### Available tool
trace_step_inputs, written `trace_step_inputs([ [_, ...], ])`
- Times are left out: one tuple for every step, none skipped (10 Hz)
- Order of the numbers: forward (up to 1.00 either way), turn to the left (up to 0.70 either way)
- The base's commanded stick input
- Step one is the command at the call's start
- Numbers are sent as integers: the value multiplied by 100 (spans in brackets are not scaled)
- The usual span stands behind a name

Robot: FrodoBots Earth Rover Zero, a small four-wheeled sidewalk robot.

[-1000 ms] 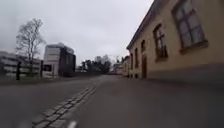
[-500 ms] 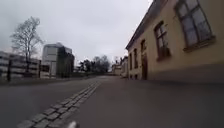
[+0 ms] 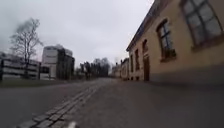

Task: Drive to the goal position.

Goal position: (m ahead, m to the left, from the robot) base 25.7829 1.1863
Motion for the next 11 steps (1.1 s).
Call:
trace_step_inputs([
  [100, -39],
  [100, -39],
  [100, -19],
  [100, 1],
  [100, 1],
  [100, 1],
  [100, 1],
  [100, 1],
  [100, 1],
  [100, 1],
  [100, 1],
])
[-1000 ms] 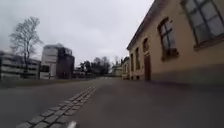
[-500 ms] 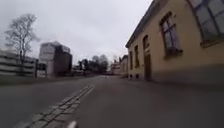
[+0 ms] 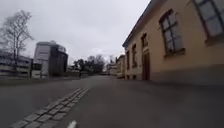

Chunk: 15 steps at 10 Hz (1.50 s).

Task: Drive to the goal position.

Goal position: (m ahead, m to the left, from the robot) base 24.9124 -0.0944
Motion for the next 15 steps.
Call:
trace_step_inputs([
  [100, 1],
  [100, 1],
  [100, 1],
  [100, 1],
  [100, 1],
  [100, 1],
  [100, 1],
  [100, 1],
  [100, 1],
  [100, 1],
  [100, 1],
  [100, 1],
  [100, 1],
  [100, 1],
  [100, 1],
])
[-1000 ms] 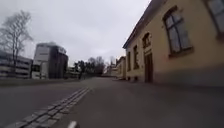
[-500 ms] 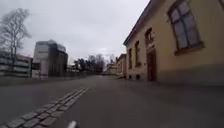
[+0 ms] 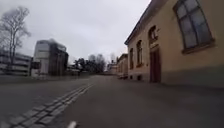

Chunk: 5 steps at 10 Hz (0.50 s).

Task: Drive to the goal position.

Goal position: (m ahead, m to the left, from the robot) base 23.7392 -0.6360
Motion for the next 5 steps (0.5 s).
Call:
trace_step_inputs([
  [100, 1],
  [100, 1],
  [100, 1],
  [100, 1],
  [100, 1],
])
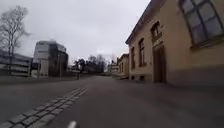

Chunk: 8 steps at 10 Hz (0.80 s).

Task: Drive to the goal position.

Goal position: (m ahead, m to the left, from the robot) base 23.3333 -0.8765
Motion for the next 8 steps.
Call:
trace_step_inputs([
  [100, 1],
  [100, 1],
  [100, 1],
  [100, 1],
  [100, 1],
  [100, 1],
  [100, 1],
  [100, 1],
])
